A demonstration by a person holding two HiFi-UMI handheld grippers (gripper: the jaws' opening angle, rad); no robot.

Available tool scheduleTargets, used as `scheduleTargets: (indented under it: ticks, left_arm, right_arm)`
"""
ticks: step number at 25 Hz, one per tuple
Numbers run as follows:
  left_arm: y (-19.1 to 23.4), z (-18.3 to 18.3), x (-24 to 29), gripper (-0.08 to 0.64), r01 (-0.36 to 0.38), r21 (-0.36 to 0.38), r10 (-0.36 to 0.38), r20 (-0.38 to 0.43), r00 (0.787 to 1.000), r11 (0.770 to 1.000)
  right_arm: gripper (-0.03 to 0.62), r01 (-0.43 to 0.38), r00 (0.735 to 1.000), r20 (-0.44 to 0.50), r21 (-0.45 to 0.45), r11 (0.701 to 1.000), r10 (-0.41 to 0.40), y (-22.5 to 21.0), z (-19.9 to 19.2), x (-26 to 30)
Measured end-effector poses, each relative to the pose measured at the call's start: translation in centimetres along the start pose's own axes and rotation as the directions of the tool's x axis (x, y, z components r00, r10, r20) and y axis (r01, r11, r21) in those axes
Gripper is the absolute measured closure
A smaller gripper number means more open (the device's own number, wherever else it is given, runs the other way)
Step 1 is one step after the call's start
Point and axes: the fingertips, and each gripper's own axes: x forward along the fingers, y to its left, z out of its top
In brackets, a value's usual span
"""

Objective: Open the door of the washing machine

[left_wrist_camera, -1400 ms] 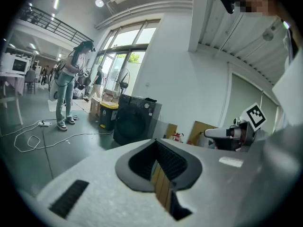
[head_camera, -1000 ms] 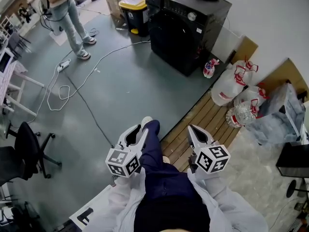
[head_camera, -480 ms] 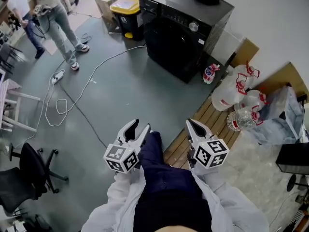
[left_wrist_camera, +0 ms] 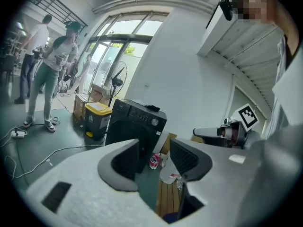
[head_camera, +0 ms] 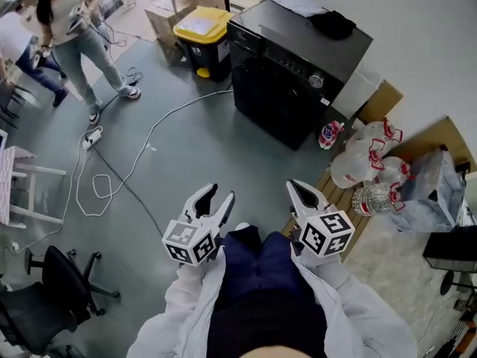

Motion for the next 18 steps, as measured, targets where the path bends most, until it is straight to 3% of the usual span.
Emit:
scheduleTargets:
  ticks: [7, 18]
  left_arm:
    - [2.4, -0.6, 1.0, 0.367, -0.016, -0.036, 0.014, -0.035, 0.999, 0.999]
    - [9.5, 3.0, 6.2, 0.368, -0.081, -0.041, 0.080, -0.015, 0.997, 0.996]
  right_arm:
    - [0.583, -0.003, 0.999, -0.039, 0.010, 1.000, 0.004, -0.3, 0.5, 3.9]
    - [0.583, -0.068, 0.996, -0.047, 0.028, 0.997, 0.069, -3.2, 3.7, 13.9]
